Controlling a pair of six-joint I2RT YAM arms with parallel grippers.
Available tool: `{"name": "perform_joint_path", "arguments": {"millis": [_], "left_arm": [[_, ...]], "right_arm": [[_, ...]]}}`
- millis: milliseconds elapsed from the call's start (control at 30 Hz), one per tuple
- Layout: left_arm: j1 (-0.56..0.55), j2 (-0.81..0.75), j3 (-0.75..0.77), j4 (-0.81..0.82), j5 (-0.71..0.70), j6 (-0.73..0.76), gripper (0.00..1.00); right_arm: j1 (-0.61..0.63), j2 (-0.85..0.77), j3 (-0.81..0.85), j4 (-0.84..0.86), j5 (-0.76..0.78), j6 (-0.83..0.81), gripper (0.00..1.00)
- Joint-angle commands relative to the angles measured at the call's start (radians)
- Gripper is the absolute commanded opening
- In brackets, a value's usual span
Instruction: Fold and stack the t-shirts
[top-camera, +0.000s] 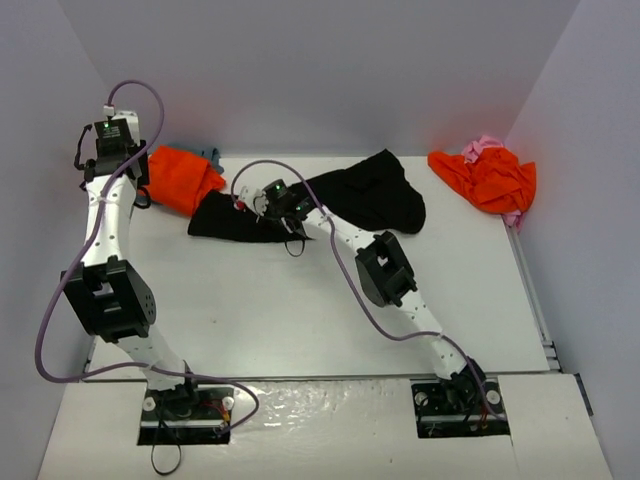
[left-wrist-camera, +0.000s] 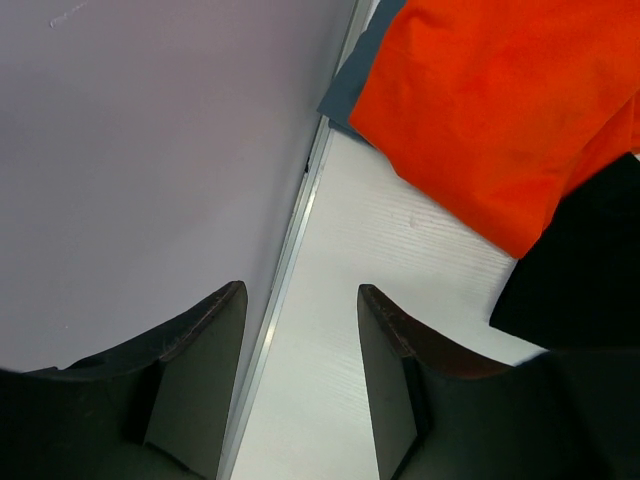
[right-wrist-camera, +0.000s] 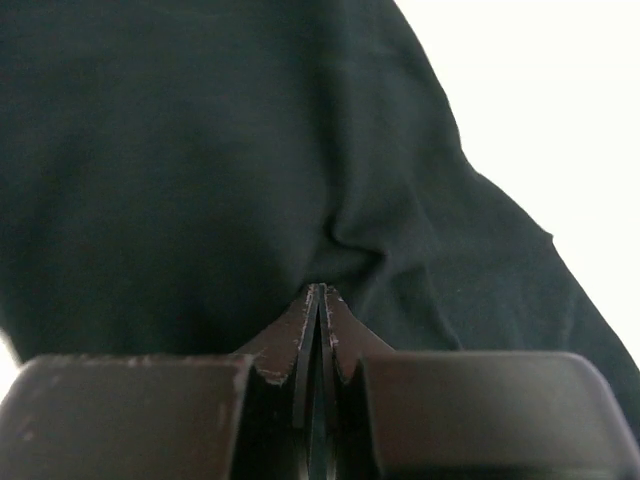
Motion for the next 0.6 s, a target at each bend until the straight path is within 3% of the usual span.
{"name": "perform_joint_path", "arguments": {"millis": [0, 133, 267, 433, 567], "left_arm": [[0.001, -0.070, 0.087, -0.007, 0.019, -0.010, 0.45], [-0.002, -0.091, 0.102, -0.019, 0.026, -0.012, 0.45], [-0.007, -0.105, 0.089, -0.016, 0.037, -0.022, 0.46], [-0.022, -0.098, 0.109, -0.031, 0.057, -0.037, 0.46], [-0.051, -0.100, 0.113, -0.047, 0.048, -0.022, 0.46]], "right_arm": [[0.160, -0.161, -0.400, -0.335, -0.209, -0.051, 0.00], [0.216, -0.369, -0.725, -0.461, -0.233, -0.173, 0.00], [0.180, -0.496, -0.931, -0.615, -0.179, -0.250, 0.00], [-0.005, -0.622, -1.088, -0.677, 0.015, -0.283, 0.00], [-0.218, -0.674, -1.099, -0.673, 0.190, -0.338, 0.00]]}}
